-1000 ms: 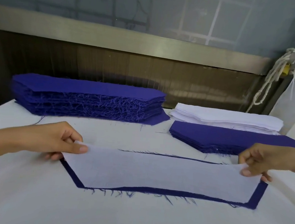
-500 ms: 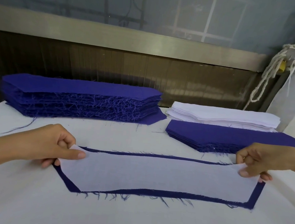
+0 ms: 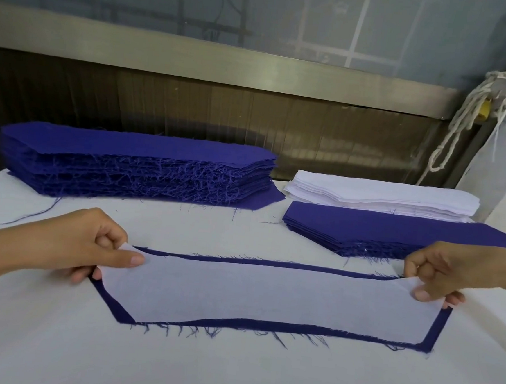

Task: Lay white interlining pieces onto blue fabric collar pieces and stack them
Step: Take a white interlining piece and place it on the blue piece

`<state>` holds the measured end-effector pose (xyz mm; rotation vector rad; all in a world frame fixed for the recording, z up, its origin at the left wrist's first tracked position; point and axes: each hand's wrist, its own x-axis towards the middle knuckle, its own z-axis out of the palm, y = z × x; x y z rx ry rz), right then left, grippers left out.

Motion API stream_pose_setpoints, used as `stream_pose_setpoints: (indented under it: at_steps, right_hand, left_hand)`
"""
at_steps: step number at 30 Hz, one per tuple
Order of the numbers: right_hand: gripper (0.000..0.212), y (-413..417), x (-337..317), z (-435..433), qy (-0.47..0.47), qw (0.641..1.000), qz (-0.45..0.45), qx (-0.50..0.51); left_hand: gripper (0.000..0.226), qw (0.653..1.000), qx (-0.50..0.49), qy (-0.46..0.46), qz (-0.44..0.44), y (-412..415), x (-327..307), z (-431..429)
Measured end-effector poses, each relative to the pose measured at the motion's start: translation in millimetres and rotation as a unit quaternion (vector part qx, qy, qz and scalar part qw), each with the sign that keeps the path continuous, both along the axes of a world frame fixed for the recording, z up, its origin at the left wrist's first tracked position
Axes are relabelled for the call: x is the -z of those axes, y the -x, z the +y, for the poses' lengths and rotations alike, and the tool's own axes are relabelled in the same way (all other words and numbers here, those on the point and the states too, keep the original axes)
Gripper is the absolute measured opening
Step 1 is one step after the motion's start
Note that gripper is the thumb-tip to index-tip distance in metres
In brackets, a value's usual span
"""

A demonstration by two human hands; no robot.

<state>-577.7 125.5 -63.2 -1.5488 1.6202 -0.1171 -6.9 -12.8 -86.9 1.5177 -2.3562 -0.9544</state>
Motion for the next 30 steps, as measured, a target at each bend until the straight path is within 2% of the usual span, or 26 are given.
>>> stream_pose_setpoints:
  at_steps: [14, 27, 30]
  right_hand:
    - [0.033, 3, -4, 5, 0.001, 0.999, 0.041, 0.029]
    - [0.032, 29, 2, 3, -0.002, 0.998, 0.059, 0.026]
    - [0.033, 34, 3, 1, -0.003, 0.998, 0.064, 0.01]
  left_hand:
    - [0.06, 0.993, -0.07, 0.033, -0.085, -13, -7, 2]
    - [0.055, 0.992, -0.085, 0.026, -0.09, -16, -11, 1]
    - [0.05, 0.993, -0.083, 0.061, -0.062, -17, -14, 2]
